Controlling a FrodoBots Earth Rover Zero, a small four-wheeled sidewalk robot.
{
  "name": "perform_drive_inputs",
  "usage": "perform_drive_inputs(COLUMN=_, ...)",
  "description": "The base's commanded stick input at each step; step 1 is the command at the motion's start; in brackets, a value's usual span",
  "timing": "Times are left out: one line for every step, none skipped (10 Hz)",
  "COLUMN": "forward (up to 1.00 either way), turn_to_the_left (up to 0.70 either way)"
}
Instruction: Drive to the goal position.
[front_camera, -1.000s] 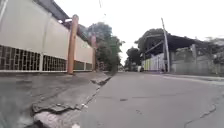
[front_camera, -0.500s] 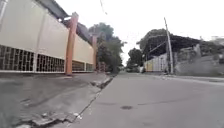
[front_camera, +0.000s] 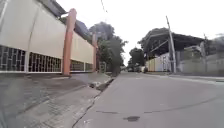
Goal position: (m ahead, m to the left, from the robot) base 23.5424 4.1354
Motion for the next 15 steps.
perform_drive_inputs(forward=0.70, turn_to_the_left=-0.26)
perform_drive_inputs(forward=0.70, turn_to_the_left=-0.26)
perform_drive_inputs(forward=0.70, turn_to_the_left=-0.29)
perform_drive_inputs(forward=0.70, turn_to_the_left=-0.34)
perform_drive_inputs(forward=0.70, turn_to_the_left=-0.35)
perform_drive_inputs(forward=0.70, turn_to_the_left=-0.21)
perform_drive_inputs(forward=0.70, turn_to_the_left=-0.09)
perform_drive_inputs(forward=0.70, turn_to_the_left=0.00)
perform_drive_inputs(forward=0.70, turn_to_the_left=0.00)
perform_drive_inputs(forward=0.70, turn_to_the_left=0.00)
perform_drive_inputs(forward=0.70, turn_to_the_left=0.00)
perform_drive_inputs(forward=0.70, turn_to_the_left=0.00)
perform_drive_inputs(forward=0.70, turn_to_the_left=0.00)
perform_drive_inputs(forward=0.70, turn_to_the_left=0.00)
perform_drive_inputs(forward=0.70, turn_to_the_left=0.00)
